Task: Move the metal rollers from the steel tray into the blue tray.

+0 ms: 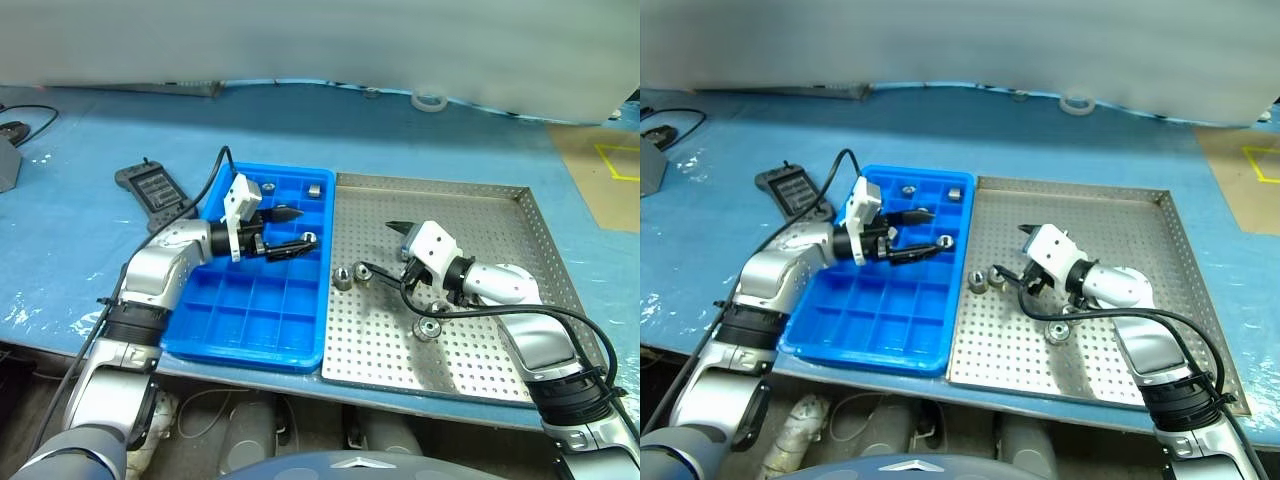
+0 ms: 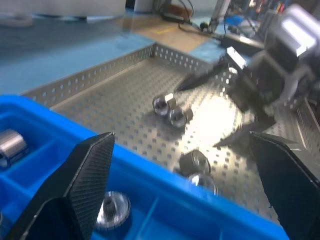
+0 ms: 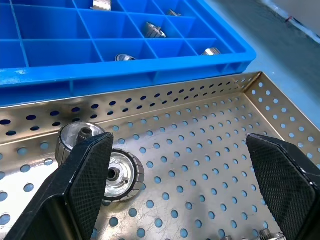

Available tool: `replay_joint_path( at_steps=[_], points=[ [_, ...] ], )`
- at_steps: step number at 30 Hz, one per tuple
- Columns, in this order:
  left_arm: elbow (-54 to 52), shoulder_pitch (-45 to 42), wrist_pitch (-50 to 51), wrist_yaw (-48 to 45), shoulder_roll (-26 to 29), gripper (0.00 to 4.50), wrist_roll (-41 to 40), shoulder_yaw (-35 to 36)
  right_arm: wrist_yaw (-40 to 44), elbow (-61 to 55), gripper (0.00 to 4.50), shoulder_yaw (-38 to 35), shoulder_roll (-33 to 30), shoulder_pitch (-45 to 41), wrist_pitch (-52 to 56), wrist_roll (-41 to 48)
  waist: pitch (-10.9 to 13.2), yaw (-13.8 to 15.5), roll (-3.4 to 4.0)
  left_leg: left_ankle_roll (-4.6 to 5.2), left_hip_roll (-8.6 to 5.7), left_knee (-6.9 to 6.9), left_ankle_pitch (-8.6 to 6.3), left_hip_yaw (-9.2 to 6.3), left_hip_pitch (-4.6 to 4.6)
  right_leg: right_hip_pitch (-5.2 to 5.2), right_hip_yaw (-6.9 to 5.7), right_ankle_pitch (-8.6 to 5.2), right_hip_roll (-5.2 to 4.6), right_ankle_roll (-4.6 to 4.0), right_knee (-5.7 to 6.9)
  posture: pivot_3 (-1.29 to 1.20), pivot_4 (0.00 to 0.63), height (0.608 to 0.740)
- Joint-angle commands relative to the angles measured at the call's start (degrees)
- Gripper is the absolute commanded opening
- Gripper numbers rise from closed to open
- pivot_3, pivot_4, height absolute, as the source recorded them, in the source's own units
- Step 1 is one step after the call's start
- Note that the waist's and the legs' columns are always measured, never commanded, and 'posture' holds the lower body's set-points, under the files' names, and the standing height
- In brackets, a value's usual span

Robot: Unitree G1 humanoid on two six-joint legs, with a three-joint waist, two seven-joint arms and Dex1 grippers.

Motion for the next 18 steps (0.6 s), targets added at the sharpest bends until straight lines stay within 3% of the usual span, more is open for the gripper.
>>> replay_joint_path(
  at_steps=[1,8,11,18],
  points=[
    [0.65,-7.39,3.37,-2.40,-0.23,4.50,-1.60,-0.37,-0.58,-2.14,4.49,-0.73,0.07,1.47,-0.84,0.02,0.00,-0.07,0.00,0.01,0.00,0.01,0.00,0.01,0.00,0.01,0.00,0.01,-0.02,-0.01,-0.01,-0.16,0.150,0.740],
    [10.31,-15.43,-1.28,-12.96,-0.84,4.50,7.20,-11.41,0.00,0.56,4.49,-4.01,-2.01,4.77,-4.45,0.79,-0.02,-0.72,0.03,0.08,0.00,-0.07,-0.02,0.03,-0.05,-0.07,0.00,0.01,-0.03,-0.01,-0.10,-0.19,0.150,0.740],
    [15.87,-17.57,-4.38,-16.36,-2.39,4.50,11.45,-15.60,0.90,2.09,4.49,-9.40,-4.91,9.54,-7.15,2.08,-0.02,-0.69,0.03,0.18,0.00,-0.06,-0.02,0.03,-0.12,-0.09,0.00,0.01,-0.03,-0.01,-0.17,-0.23,0.150,0.740],
    [24.96,-18.87,-9.80,-18.74,-7.71,4.50,19.35,-21.29,-1.08,-1.37,4.49,-14.76,-5.19,18.63,-9.07,2.14,-0.02,-1.36,0.03,0.45,0.00,0.17,-0.21,0.03,-0.11,0.12,-0.03,0.01,-0.06,-0.01,-0.32,-0.30,0.150,0.740]
  ],
)
